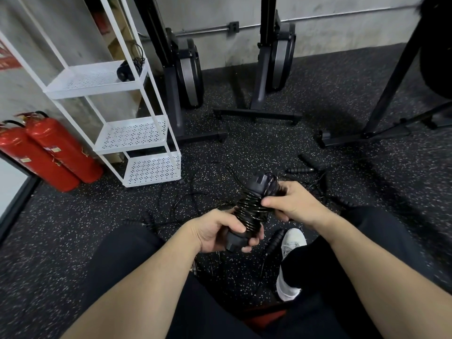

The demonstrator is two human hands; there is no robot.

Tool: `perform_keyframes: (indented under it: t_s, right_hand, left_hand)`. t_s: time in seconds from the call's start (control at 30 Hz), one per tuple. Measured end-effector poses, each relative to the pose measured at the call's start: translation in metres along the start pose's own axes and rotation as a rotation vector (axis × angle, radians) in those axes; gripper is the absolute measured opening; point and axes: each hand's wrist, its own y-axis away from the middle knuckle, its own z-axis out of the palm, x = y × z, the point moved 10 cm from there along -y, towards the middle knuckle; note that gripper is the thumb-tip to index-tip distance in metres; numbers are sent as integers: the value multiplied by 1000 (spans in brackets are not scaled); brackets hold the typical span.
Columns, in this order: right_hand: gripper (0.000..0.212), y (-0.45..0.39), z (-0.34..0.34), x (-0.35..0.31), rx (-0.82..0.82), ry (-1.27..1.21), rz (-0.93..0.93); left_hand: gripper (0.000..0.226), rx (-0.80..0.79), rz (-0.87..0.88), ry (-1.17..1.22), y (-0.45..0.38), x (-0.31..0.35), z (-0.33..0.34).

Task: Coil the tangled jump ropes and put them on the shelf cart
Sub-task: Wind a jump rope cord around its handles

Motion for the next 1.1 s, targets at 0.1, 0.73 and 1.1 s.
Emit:
perform_keyframes:
  t_s: [0.1, 0.73, 1.1]
  right_hand:
    - [8, 2, -5, 0, 27, 24, 8]
    - [53, 0, -22, 27, 253, 197, 225]
    - [42, 1, -49, 18, 568, 272, 76]
  left_hand:
    - [56, 90, -26, -91, -2, -4, -7]
    - [19, 745, 162, -523, 3, 26, -36]
    - [15, 921, 252, -395, 11, 38, -38]
